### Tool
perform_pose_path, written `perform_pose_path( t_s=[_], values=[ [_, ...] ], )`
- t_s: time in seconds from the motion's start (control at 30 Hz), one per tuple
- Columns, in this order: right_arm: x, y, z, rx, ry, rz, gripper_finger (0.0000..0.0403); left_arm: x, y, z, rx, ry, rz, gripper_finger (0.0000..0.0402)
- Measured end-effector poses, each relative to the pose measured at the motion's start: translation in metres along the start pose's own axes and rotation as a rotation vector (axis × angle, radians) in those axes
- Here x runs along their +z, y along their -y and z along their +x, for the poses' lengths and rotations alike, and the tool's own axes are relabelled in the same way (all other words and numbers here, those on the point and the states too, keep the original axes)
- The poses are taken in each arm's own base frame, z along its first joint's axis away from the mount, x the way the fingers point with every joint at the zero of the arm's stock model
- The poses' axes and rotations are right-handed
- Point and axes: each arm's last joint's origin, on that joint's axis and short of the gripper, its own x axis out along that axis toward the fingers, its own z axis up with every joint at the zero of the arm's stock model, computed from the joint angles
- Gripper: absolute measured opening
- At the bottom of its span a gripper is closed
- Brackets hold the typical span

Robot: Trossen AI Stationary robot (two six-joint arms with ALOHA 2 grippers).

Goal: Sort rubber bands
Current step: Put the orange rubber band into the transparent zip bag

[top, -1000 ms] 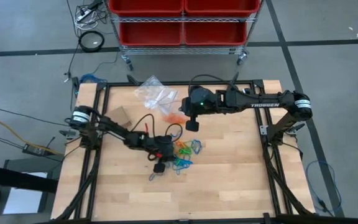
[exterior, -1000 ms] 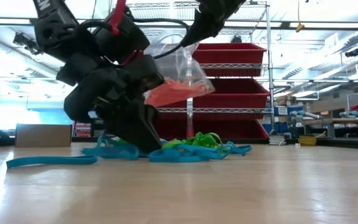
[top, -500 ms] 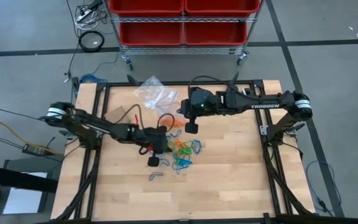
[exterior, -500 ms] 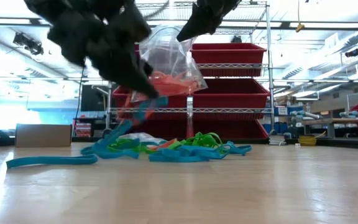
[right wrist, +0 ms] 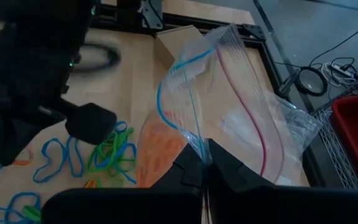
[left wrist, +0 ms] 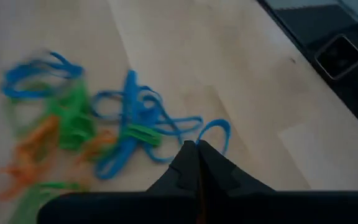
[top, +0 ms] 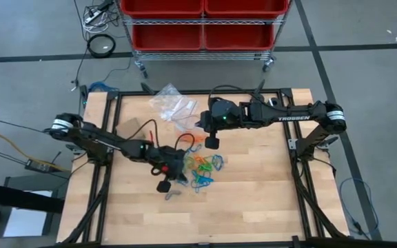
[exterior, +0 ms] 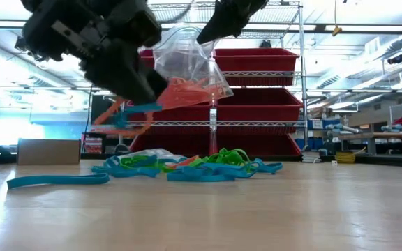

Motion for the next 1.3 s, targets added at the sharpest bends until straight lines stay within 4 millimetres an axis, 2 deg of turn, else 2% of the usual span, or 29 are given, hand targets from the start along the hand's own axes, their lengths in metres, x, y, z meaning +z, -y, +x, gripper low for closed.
perform_pose_path(
  t_s=[0.1, 0.23, 0.57, 0.73, 0.83, 0.93, 1.03, 1.3],
  values=[
    [0.0, 0.0, 0.0, 0.0, 0.0, 0.001, 0.0, -0.006, -0.001, 0.009, -0.071, -0.032, -0.036, 0.0016],
    [0.0, 0.0, 0.0, 0.0, 0.001, 0.001, 0.0, -0.012, -0.002, 0.016, -0.076, -0.061, -0.045, 0.0035],
    [0.0, 0.0, 0.0, 0.001, 0.001, 0.001, 0.0, -0.011, -0.003, 0.018, -0.064, -0.05, -0.04, 0.0038],
    [0.0, 0.0, 0.0, 0.01, 0.0, 0.0, 0.0, -0.01, -0.003, 0.018, -0.022, -0.035, 0.01, 0.001],
    [0.0, -0.001, 0.0, 0.017, 0.001, 0.001, 0.0, -0.004, -0.003, 0.013, -0.003, -0.007, 0.055, 0.0006],
    [0.0, -0.001, 0.0, 0.018, -0.001, 0.005, 0.0, 0.01, -0.001, 0.004, 0.018, 0.026, 0.113, 0.0004],
    [-0.001, -0.001, 0.001, 0.025, -0.004, 0.02, 0.0, 0.033, 0.003, -0.015, 0.074, 0.054, 0.182, 0.0003],
    [-0.003, -0.012, 0.009, 0.068, -0.022, 0.022, 0.0, 0.101, 0.016, -0.091, 0.343, 0.113, 0.364, 0.0002]
  ],
)
